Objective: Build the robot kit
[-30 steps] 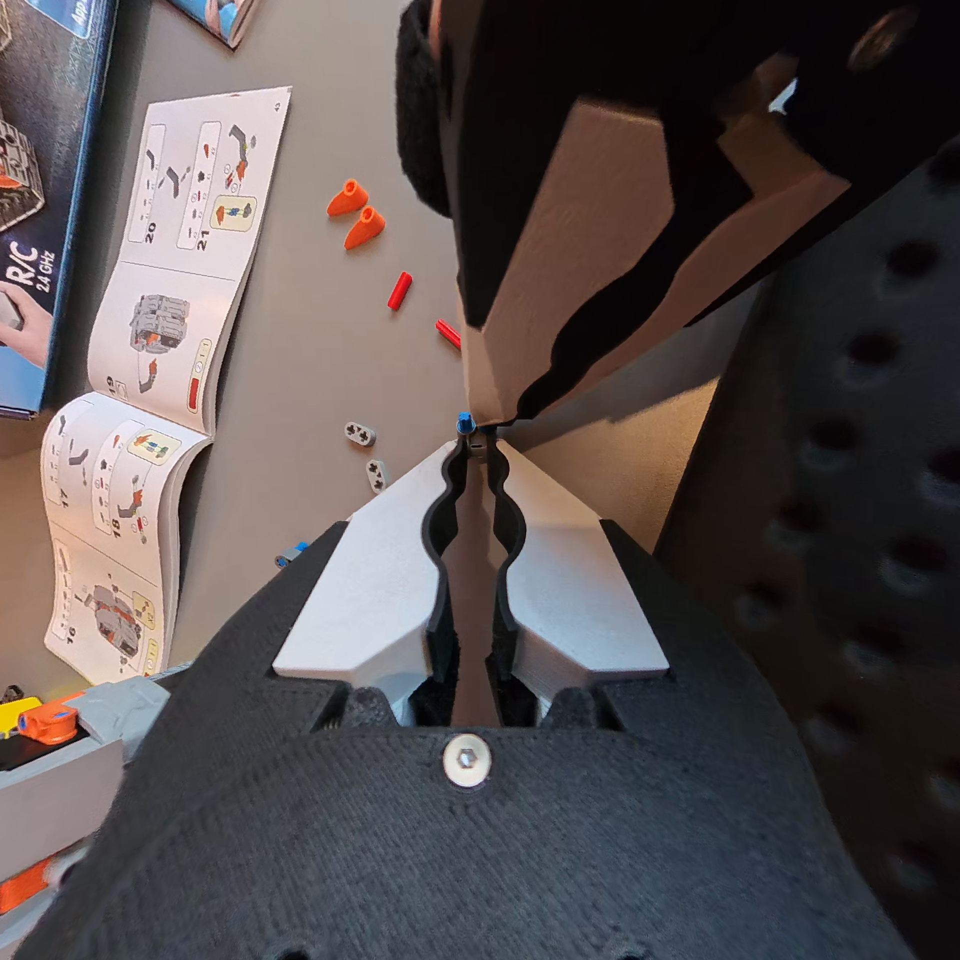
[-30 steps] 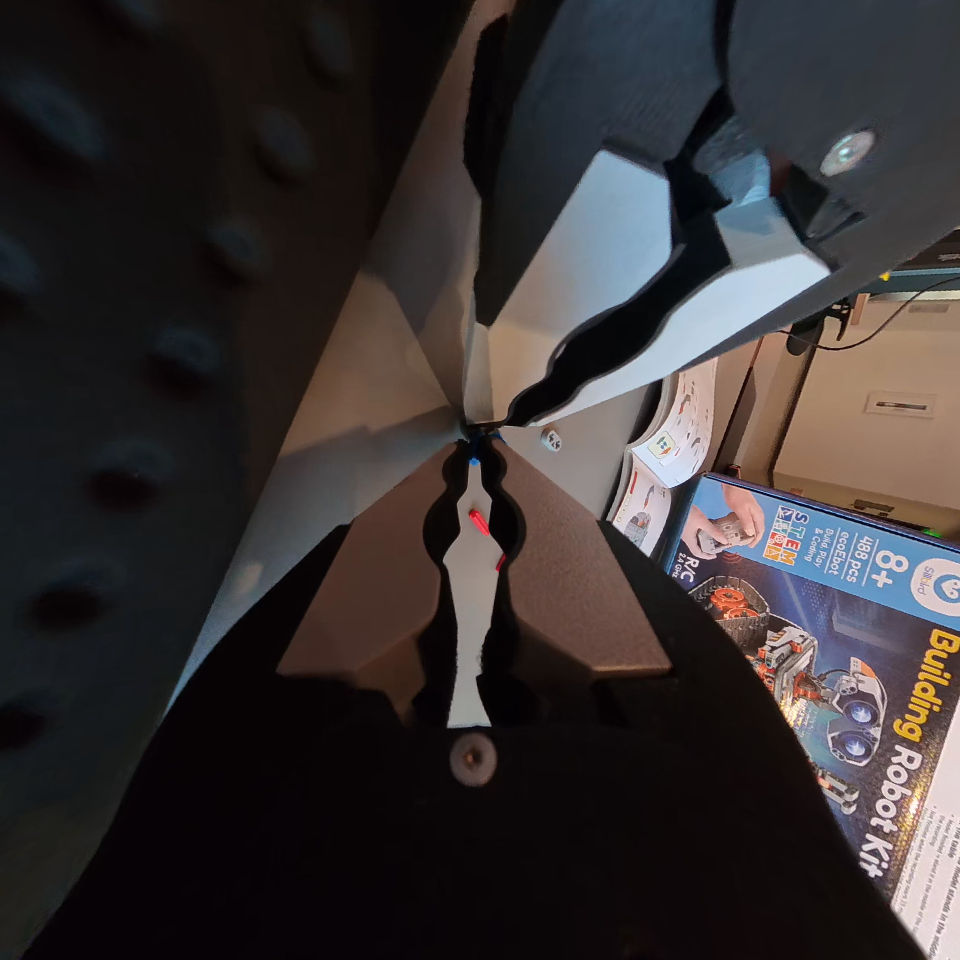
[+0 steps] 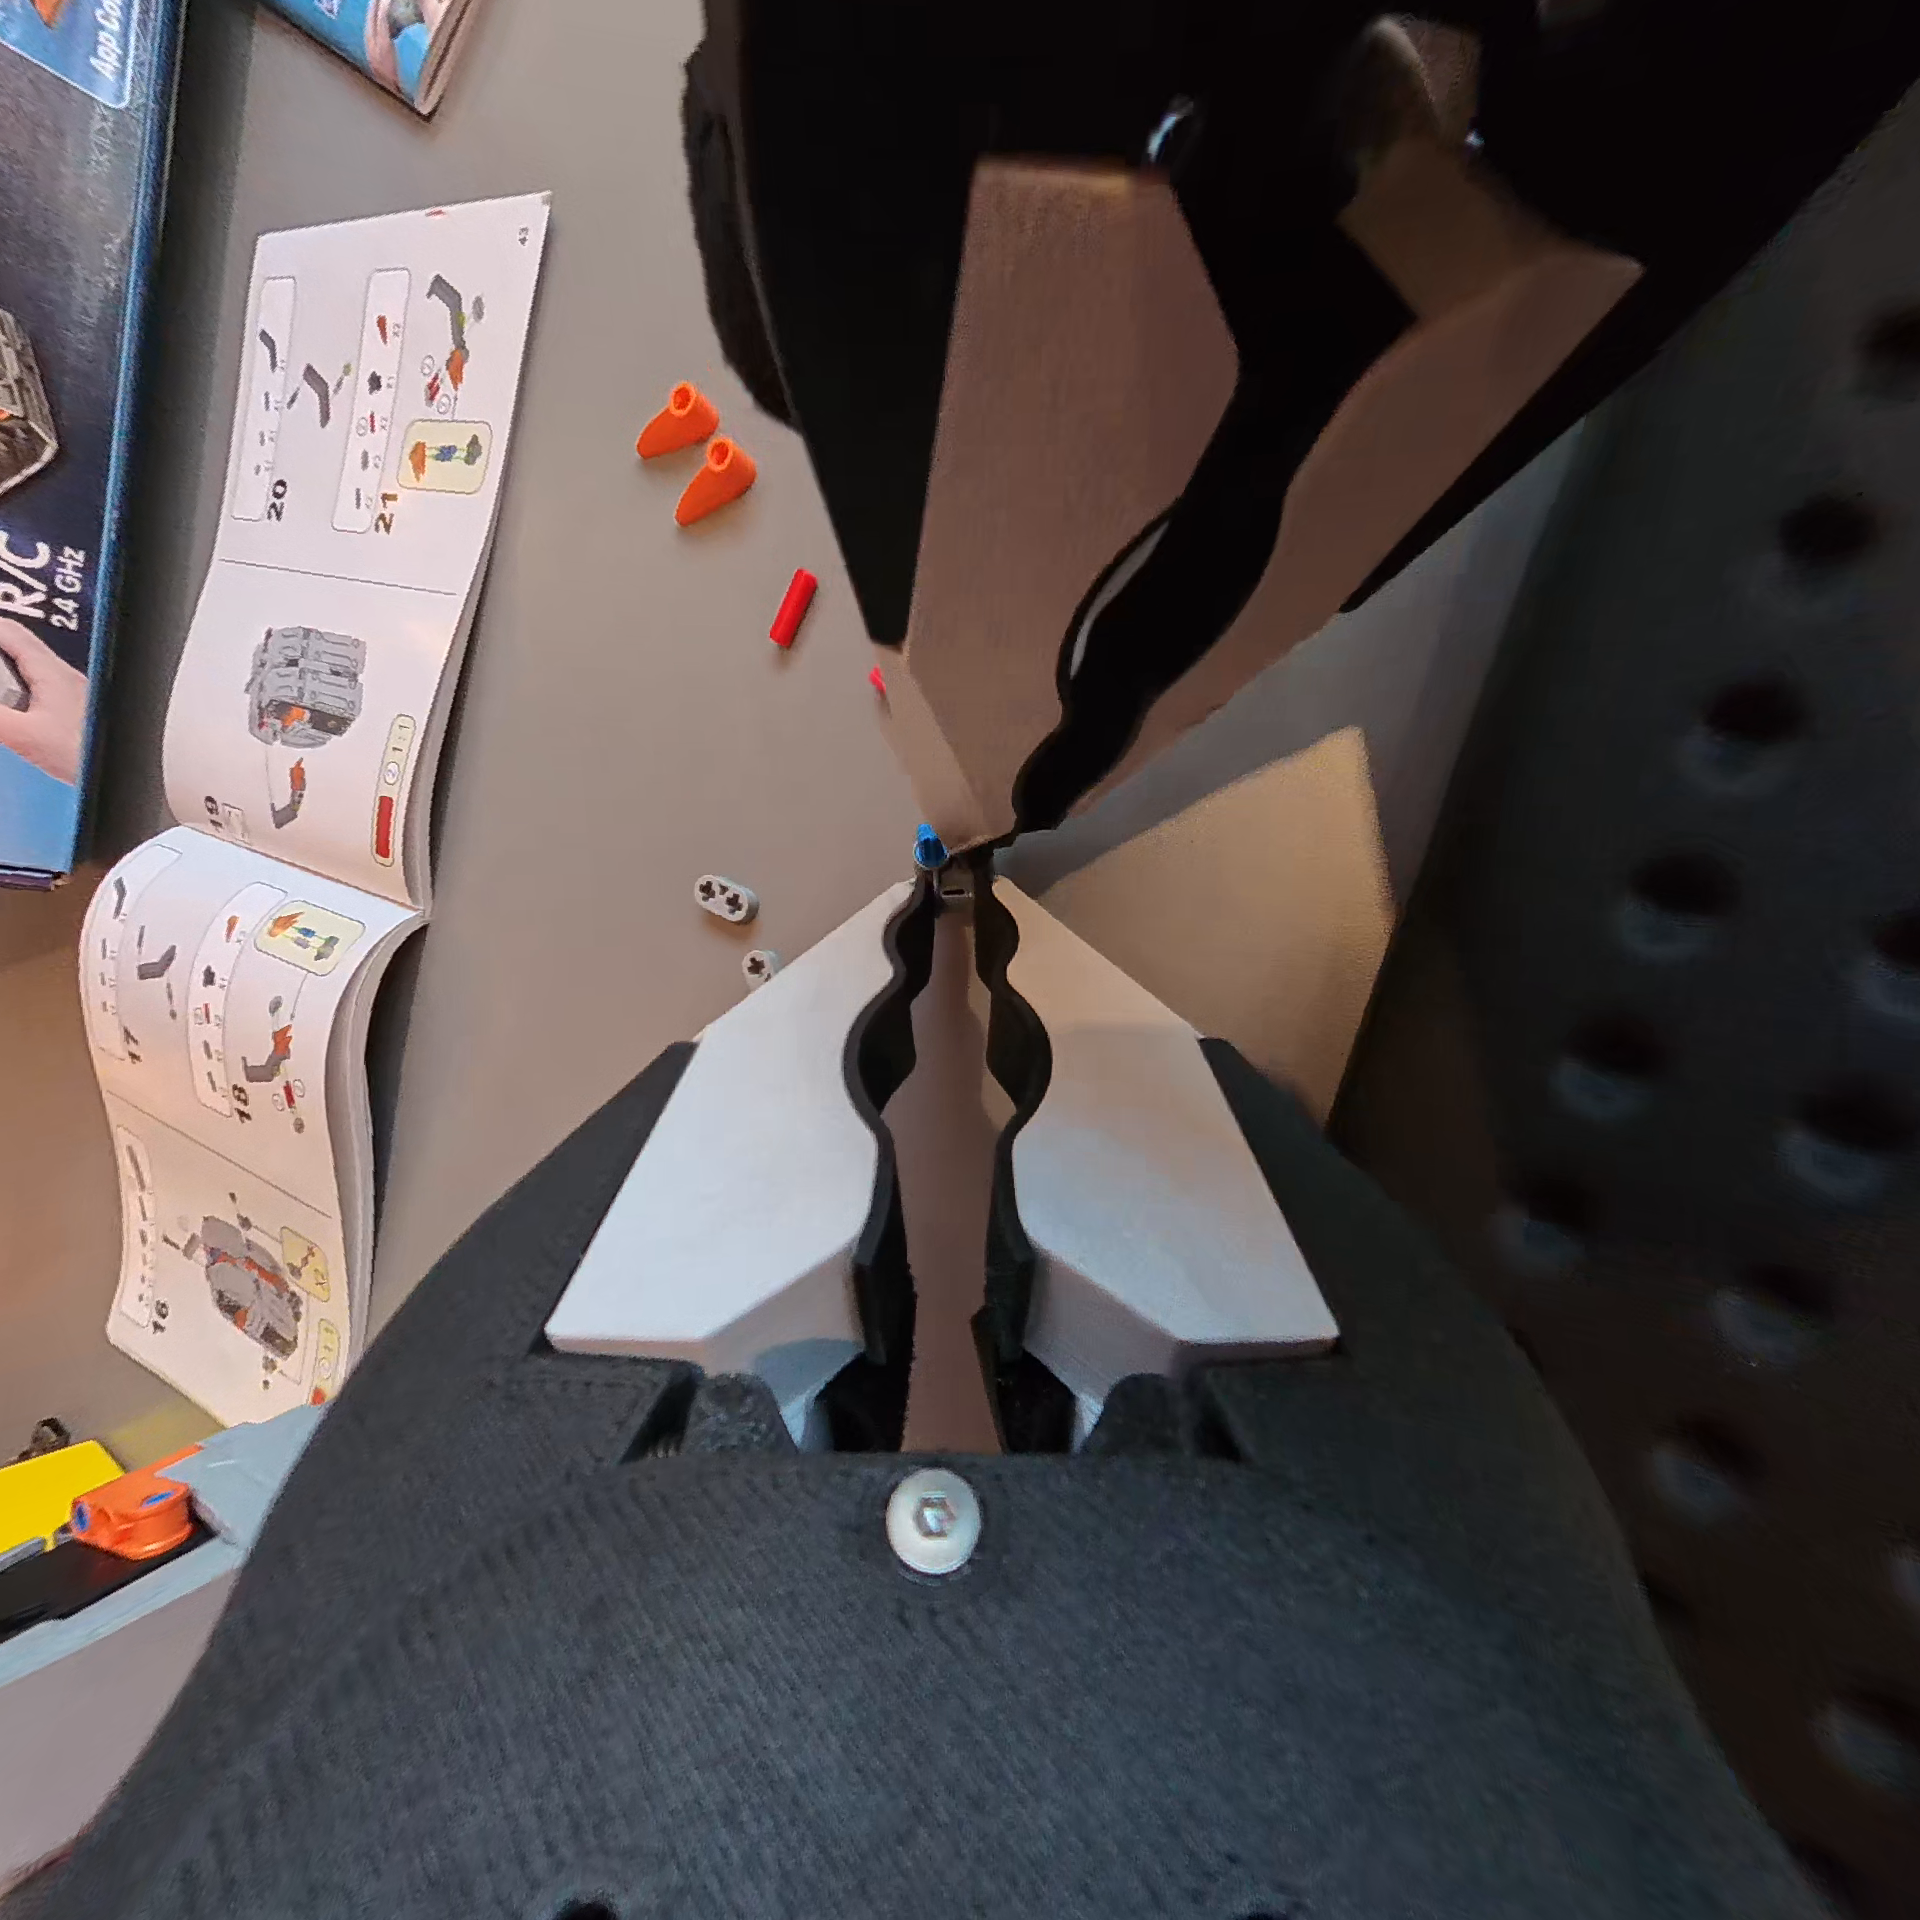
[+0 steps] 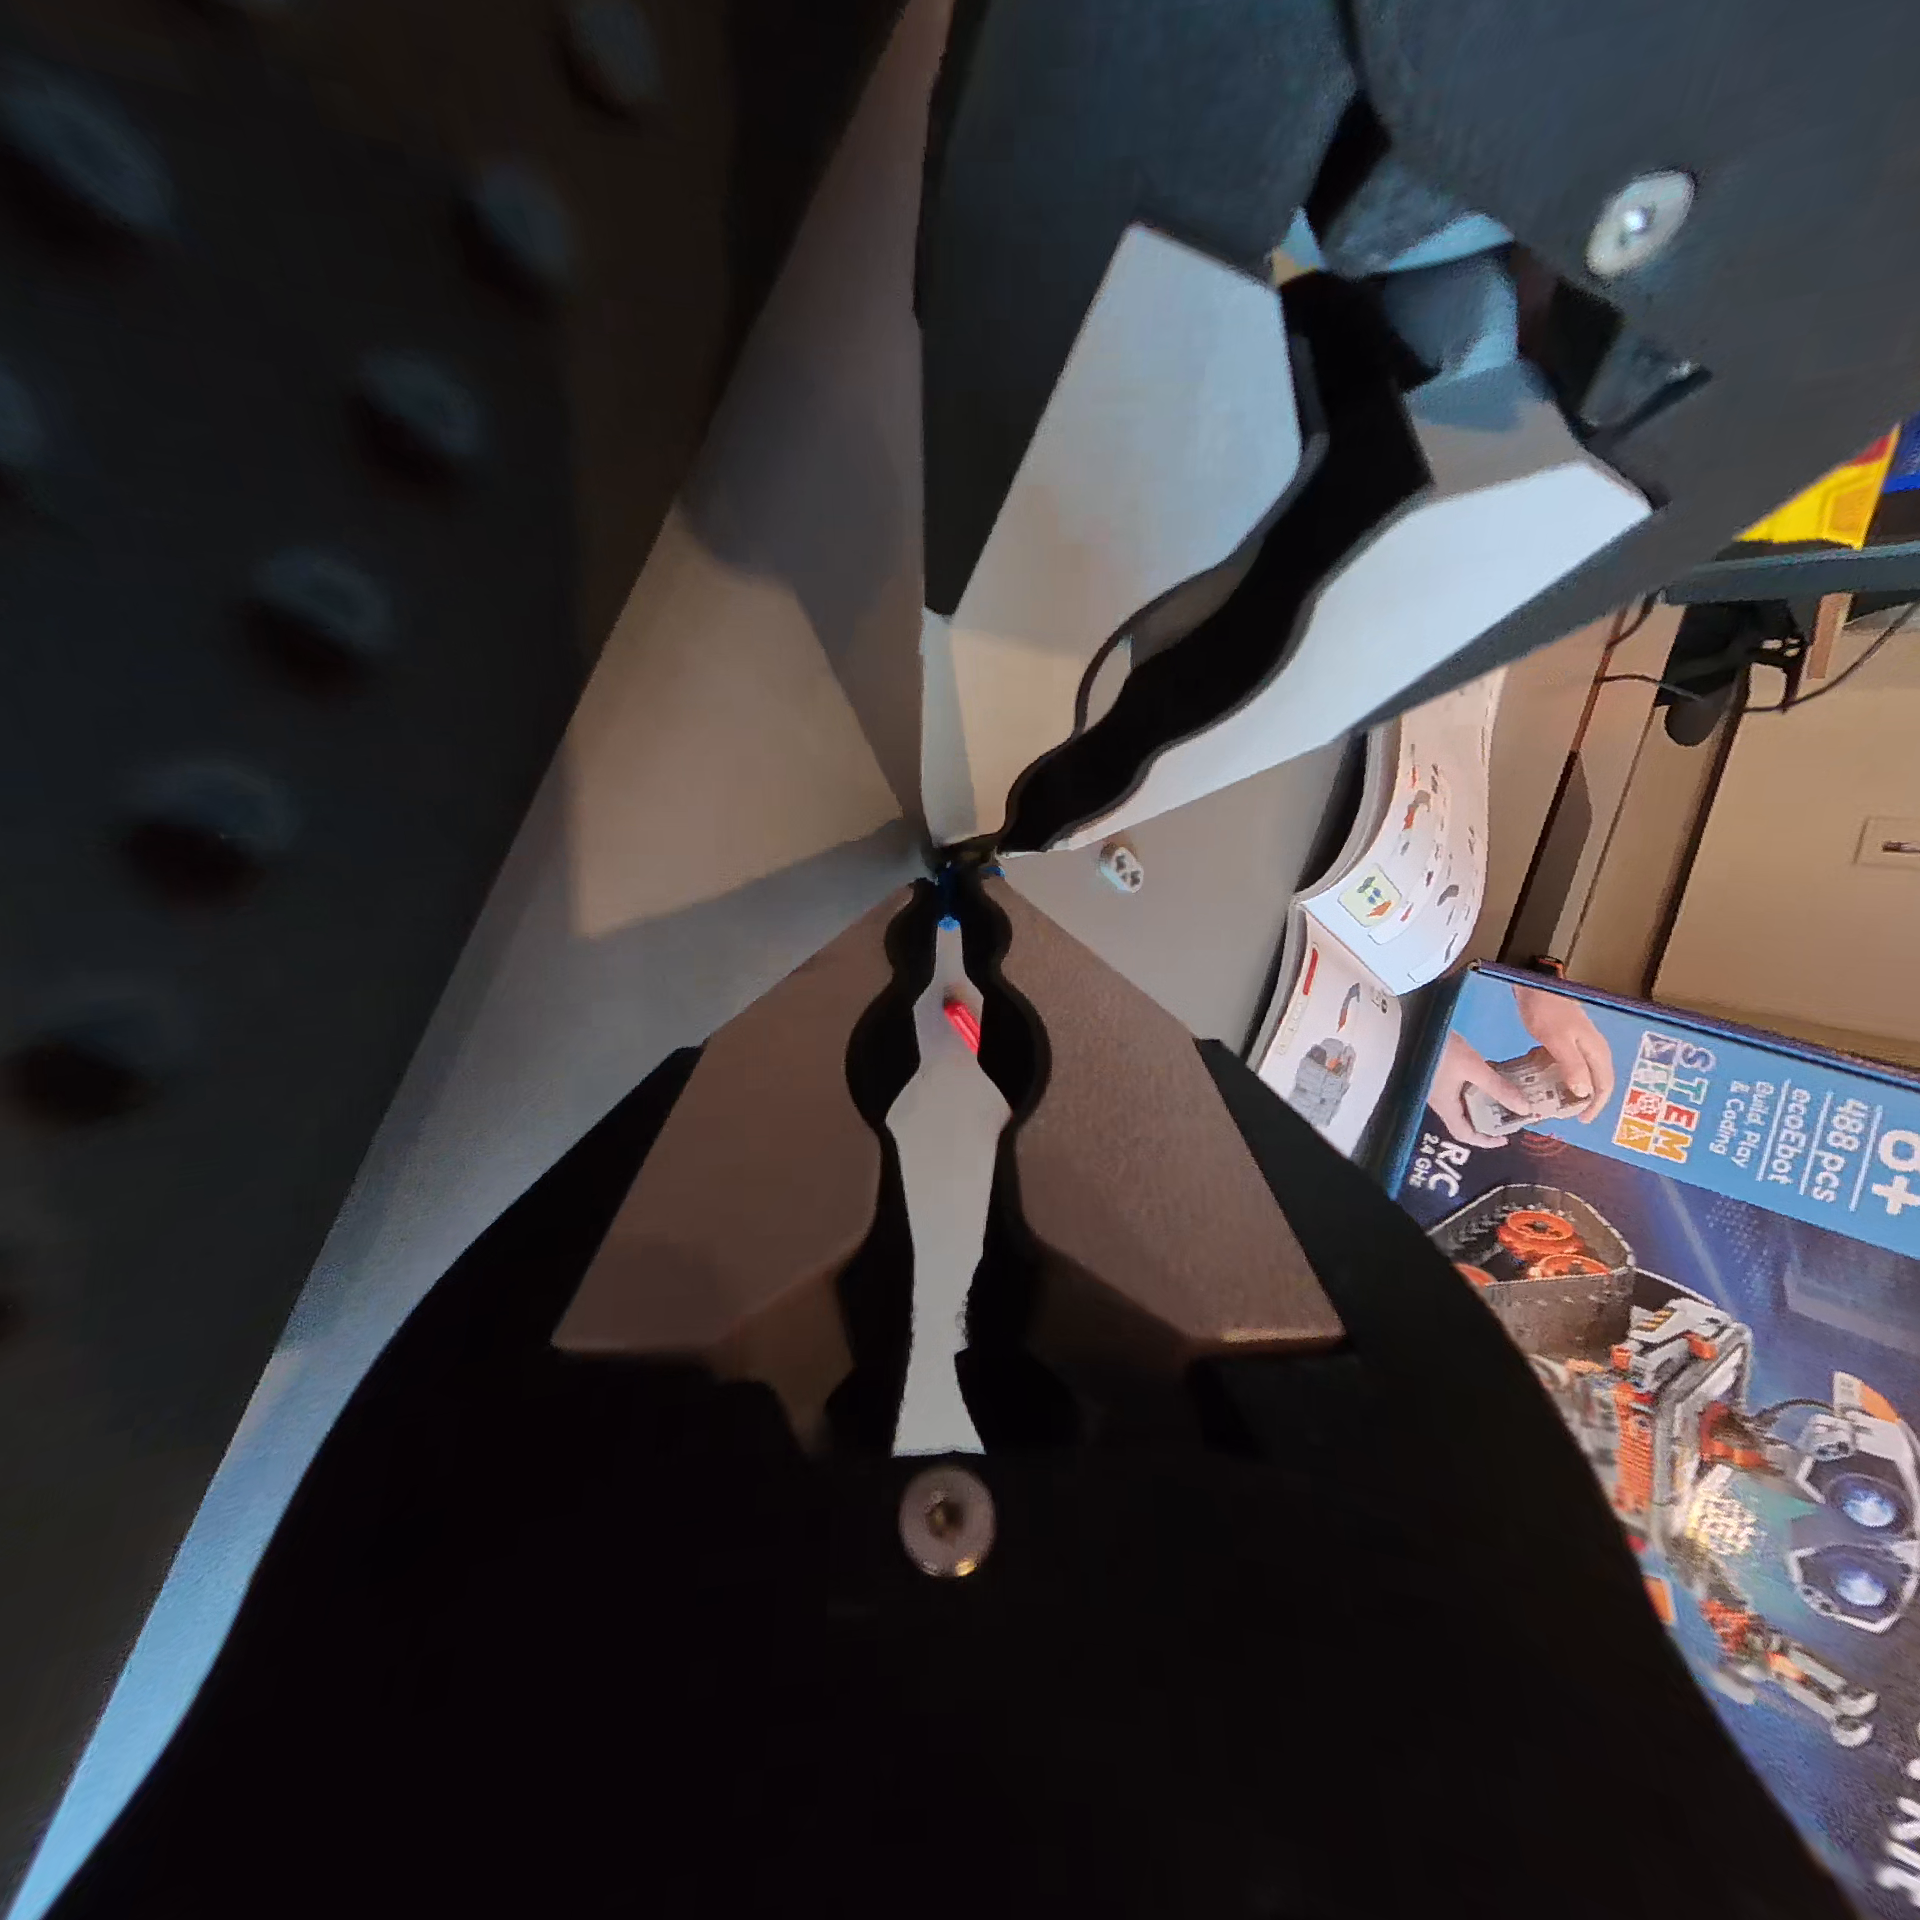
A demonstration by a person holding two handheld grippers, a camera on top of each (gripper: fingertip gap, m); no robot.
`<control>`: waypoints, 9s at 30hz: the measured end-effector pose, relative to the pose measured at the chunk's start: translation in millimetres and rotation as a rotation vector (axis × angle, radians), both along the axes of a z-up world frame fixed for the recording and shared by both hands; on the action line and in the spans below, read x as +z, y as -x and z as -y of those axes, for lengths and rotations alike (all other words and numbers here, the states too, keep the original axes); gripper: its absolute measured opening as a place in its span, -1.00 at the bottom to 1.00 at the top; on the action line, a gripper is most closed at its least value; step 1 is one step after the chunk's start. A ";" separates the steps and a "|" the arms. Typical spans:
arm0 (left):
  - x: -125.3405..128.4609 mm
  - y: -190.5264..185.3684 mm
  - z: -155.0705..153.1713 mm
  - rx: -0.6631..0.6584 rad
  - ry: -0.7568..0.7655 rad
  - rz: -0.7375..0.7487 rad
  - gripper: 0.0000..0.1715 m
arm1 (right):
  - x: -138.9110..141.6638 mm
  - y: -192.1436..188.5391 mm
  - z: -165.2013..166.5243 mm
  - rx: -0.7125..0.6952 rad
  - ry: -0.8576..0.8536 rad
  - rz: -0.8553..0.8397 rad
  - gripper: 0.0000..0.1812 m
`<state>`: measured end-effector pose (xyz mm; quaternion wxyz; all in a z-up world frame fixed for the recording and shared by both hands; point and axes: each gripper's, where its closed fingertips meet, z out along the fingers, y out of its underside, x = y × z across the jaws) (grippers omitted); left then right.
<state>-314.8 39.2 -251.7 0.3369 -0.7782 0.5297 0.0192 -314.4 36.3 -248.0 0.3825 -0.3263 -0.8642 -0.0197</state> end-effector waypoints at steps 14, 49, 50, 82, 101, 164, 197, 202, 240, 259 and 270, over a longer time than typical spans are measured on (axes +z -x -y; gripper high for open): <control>19.5 -5.6 -1.7 -0.008 0.010 0.192 -0.93 | 23.1 -0.3 1.3 -0.025 0.241 -0.187 -0.95; 2.0 -10.1 7.0 -0.020 -0.018 0.151 -0.94 | 1.0 -4.8 6.6 -0.079 0.691 -0.112 -0.95; 1.9 -10.1 7.2 -0.023 -0.020 0.151 -0.94 | 1.0 -5.0 7.0 -0.078 0.698 -0.104 -0.95; -0.4 -4.2 2.0 0.022 -0.019 0.206 -0.93 | 14.6 -2.4 1.1 -0.061 0.610 -0.221 -0.95; -2.0 -11.0 16.1 -0.193 0.130 0.256 -0.93 | 1.5 -7.1 17.0 0.122 0.317 -0.125 -0.95; 108.6 -17.9 55.8 -0.328 0.508 1.165 -0.98 | 107.3 -1.6 50.4 0.262 0.480 -0.590 -0.87; 101.9 -16.5 59.4 -0.329 0.556 1.134 -0.98 | 100.2 -5.6 56.5 0.282 0.460 -0.547 -0.95; 100.4 -16.8 59.7 -0.328 0.555 1.125 -0.98 | 98.8 -5.2 57.0 0.278 0.479 -0.540 -0.95; 5.0 -6.3 29.1 -0.222 0.168 0.349 -0.73 | 91.5 -14.0 26.9 0.134 0.562 -0.496 -0.96; -3.7 -14.4 21.2 -0.236 0.126 0.356 -0.92 | 60.9 -17.0 12.2 0.022 0.564 -0.350 -0.95; -2.8 -6.3 16.7 -0.248 -0.007 0.257 -0.93 | 33.8 -19.0 11.3 -0.029 0.575 -0.231 -0.95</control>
